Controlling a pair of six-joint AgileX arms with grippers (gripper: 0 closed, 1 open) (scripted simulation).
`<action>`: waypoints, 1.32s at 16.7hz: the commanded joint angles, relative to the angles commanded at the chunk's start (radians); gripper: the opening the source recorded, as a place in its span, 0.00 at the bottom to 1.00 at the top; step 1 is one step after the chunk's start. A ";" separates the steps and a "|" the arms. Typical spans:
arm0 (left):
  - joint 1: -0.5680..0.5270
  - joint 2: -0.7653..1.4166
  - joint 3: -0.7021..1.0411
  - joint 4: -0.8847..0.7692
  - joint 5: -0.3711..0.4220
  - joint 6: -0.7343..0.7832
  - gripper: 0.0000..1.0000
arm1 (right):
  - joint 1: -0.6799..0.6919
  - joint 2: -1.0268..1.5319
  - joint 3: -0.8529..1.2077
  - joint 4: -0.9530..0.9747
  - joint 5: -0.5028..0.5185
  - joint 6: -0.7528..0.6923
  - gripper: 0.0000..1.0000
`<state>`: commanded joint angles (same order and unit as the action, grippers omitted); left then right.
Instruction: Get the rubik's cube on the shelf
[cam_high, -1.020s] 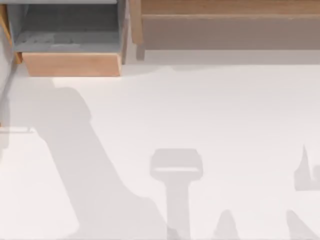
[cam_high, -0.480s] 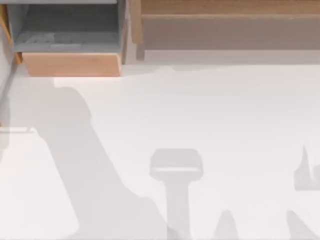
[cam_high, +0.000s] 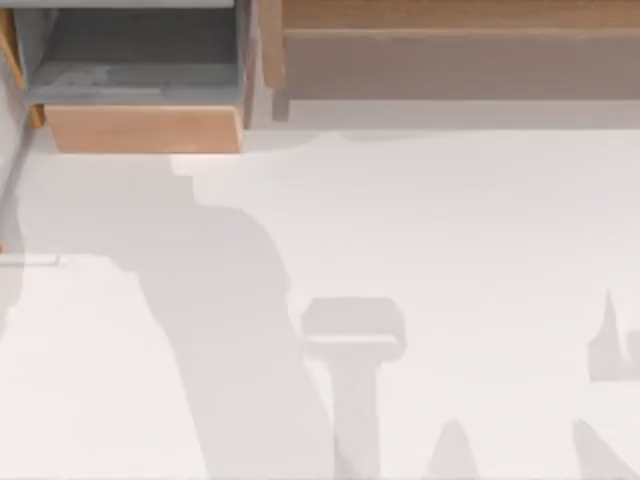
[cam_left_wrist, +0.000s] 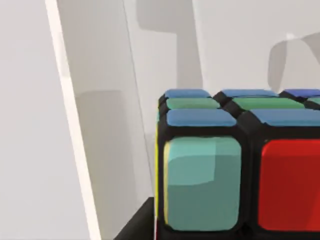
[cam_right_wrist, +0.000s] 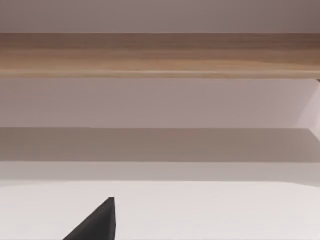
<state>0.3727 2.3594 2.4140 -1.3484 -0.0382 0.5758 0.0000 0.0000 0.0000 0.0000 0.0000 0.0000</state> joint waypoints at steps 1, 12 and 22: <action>0.008 0.006 0.016 -0.017 -0.018 0.010 0.00 | 0.000 0.000 0.000 0.000 0.000 0.000 1.00; -0.032 0.190 0.090 0.008 0.120 -0.191 0.00 | 0.000 0.000 0.000 0.000 0.000 0.000 1.00; -0.046 0.086 -0.037 0.077 -0.007 -0.187 0.00 | 0.000 0.000 0.000 0.000 0.000 0.000 1.00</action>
<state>0.3268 2.4457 2.3772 -1.2710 -0.0453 0.3893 0.0000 0.0000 0.0000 0.0000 0.0000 0.0000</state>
